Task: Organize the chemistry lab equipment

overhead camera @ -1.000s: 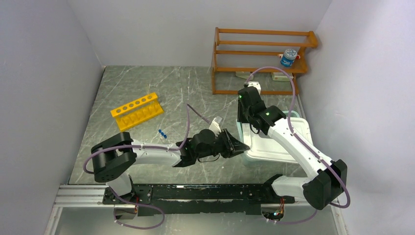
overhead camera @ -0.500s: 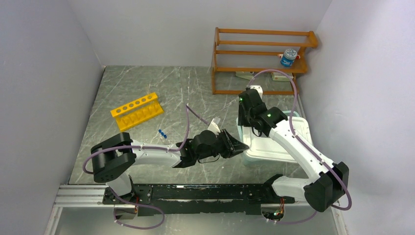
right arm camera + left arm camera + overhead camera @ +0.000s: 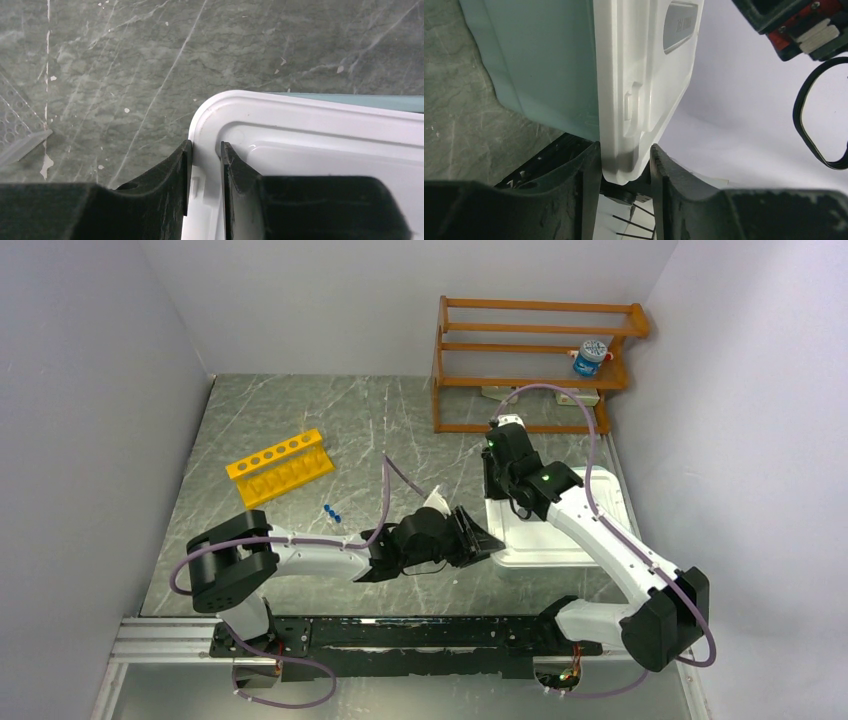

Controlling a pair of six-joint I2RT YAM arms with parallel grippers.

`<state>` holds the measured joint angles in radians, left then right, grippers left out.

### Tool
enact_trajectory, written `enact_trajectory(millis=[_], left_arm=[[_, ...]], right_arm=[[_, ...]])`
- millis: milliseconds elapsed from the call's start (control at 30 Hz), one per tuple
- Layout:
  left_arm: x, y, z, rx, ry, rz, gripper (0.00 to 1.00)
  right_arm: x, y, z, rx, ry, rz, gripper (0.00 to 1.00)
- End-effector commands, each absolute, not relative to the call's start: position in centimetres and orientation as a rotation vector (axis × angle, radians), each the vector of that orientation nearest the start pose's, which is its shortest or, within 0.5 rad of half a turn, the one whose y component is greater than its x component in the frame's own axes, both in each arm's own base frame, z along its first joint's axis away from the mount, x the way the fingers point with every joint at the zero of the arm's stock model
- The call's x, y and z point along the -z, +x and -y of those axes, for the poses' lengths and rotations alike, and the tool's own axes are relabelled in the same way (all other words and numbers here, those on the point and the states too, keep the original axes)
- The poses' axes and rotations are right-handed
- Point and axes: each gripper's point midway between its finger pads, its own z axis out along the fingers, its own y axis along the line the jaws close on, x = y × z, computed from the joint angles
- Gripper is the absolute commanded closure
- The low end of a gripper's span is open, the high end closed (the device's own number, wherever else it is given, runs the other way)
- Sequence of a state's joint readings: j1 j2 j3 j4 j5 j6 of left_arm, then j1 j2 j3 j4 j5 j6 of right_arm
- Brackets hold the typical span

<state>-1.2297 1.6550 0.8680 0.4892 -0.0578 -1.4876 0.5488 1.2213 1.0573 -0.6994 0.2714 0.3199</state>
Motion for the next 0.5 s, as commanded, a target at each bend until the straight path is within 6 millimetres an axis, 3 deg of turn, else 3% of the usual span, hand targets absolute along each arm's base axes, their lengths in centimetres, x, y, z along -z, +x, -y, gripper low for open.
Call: enact_trajectory(millis=[0,200,467], left_arm=[[-18.9,12.8,49.8,1.749,-0.230,-2.260,0.57],[-19.7,12.4,51.4,1.816,-0.171,-2.242,0.58],[-20.0,12.9,50.8,1.776,-0.183,-2.224,0.41]], right_arm=[[-16.0,27.2,-13.1,-0.078,-0.256,-2.410,0.83],[-15.7,27.6,-12.9,-0.046,-0.277,-2.408,0.90],[-15.3,27.7,-12.4,-0.010,-0.288,-2.401,0.96]])
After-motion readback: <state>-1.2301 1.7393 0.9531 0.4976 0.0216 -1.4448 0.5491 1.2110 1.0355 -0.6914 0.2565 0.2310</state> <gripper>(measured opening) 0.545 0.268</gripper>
